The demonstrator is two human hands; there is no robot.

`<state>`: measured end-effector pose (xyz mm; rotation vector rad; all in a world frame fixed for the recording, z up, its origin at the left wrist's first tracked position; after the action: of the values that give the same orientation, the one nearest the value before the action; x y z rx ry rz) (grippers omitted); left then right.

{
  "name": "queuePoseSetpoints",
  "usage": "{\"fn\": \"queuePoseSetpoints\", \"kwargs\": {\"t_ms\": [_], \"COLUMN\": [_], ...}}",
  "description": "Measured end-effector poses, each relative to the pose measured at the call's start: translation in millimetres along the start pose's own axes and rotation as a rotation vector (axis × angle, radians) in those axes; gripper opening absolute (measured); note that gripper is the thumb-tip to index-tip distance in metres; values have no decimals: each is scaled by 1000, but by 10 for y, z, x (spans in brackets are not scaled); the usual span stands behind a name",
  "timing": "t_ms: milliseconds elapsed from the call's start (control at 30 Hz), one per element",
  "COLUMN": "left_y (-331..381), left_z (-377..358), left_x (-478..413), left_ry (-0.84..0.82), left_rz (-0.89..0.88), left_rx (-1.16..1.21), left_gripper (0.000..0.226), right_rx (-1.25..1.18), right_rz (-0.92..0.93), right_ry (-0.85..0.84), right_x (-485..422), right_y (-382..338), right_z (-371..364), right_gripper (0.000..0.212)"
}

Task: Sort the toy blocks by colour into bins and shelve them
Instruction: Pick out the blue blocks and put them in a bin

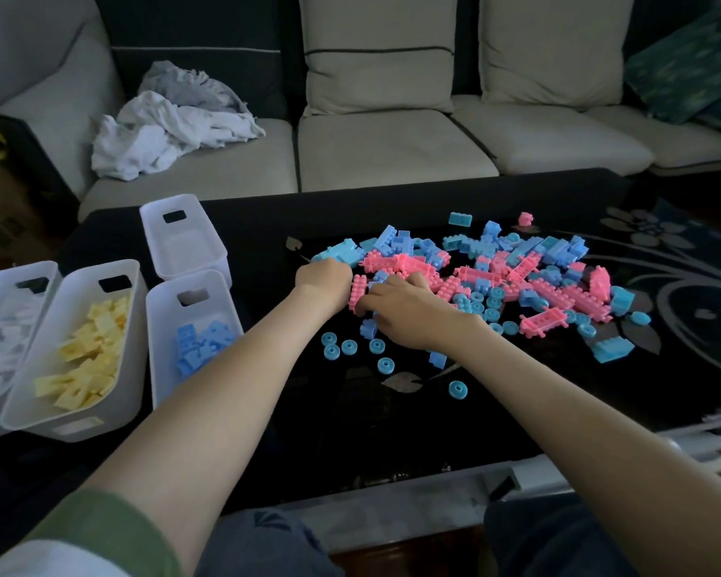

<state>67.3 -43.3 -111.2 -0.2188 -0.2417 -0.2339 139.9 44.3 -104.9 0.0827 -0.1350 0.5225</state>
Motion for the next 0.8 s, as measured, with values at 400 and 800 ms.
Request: {"fn": "queuePoseSetpoints", "kwargs": {"t_ms": [400,800], "left_y": [-545,-1501], "left_z": [377,-26], "left_x": [727,1541], "left_ry": [75,132], "left_rz": [-75,-13], "left_rx": [316,585], "left_gripper": [19,21], "right_rx": [-59,-481], "right_rz": [7,112], "right_ry": [-46,231], "right_x": [-51,41], "right_y": [-89,-902], "right_z": [35,632], "right_gripper": [26,29]}}
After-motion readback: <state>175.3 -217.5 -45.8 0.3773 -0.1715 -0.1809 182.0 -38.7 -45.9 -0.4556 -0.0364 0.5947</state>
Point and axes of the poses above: each hand's wrist, its own x-axis away from the middle knuckle, its own z-axis out of the back of the hand, y = z × x, the point moved 6 cm from there along -x, towards the middle knuckle, and after that the axes turned 9 degrees about -y, right-handed, at the moved point
